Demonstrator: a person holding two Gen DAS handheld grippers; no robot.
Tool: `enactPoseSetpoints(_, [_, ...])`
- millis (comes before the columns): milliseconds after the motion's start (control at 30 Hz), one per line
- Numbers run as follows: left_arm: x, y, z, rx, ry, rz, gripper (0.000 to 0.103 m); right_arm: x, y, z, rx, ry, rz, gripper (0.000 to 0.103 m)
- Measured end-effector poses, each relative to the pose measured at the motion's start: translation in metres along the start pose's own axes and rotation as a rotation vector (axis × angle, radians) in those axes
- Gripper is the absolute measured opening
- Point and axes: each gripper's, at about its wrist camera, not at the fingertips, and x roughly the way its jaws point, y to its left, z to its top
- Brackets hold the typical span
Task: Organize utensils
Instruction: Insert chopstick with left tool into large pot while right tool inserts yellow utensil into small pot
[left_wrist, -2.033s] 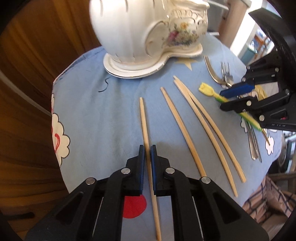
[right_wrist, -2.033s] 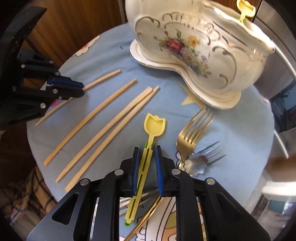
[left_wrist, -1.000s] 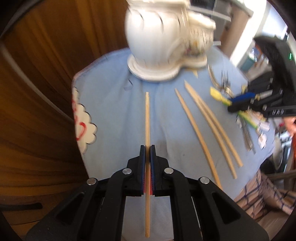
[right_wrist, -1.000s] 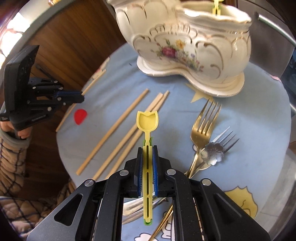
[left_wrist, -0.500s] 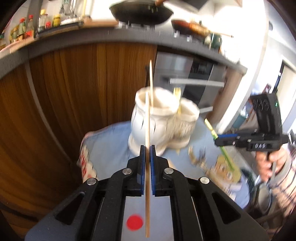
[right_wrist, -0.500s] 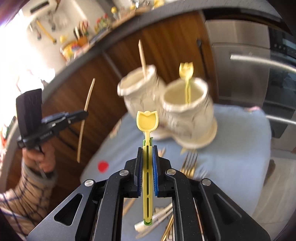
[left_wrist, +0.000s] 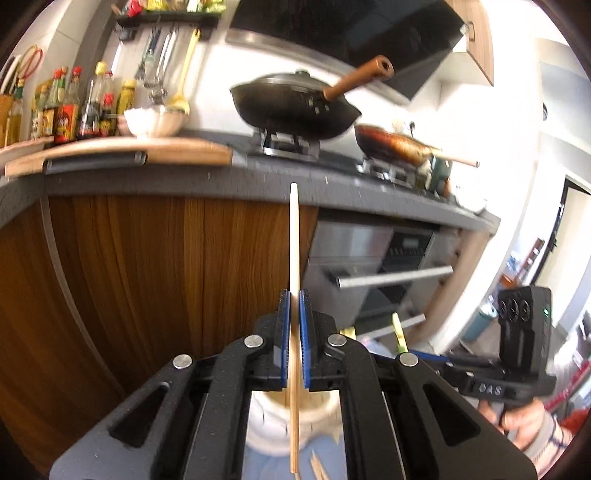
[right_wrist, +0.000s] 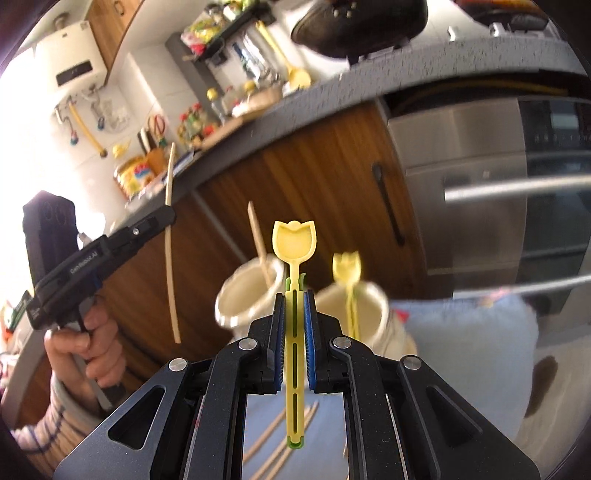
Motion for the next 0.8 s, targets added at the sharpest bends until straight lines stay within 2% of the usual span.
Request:
enactPoseSetpoints(133, [0.017,-0.002,0.009,-0.014,-0.068,0.010,0.005,0.008,0.001,0.015,-0.030,-0.067,-0.028,0.011])
enactPoseSetpoints(367, [0.044,-0.010,0.002,-0.030,-0.146,0.012,0.005,0.035,-0.001,0.022,-0.070,-0.099,-0.049,0.011])
enactPoseSetpoints(600, [0.056,-0.013,-0.029,-0.003,-0.142,0.053,0.005,0.053,0.000,0.006,-0.148,-0.137,-0.135,0.011])
enactPoseSetpoints(800, [0.056,-0.002,-0.054,-0.025,-0.079,0.084,0.005,0.054,0.002,-0.020,-0.207,-0.130,-0.206,0.011])
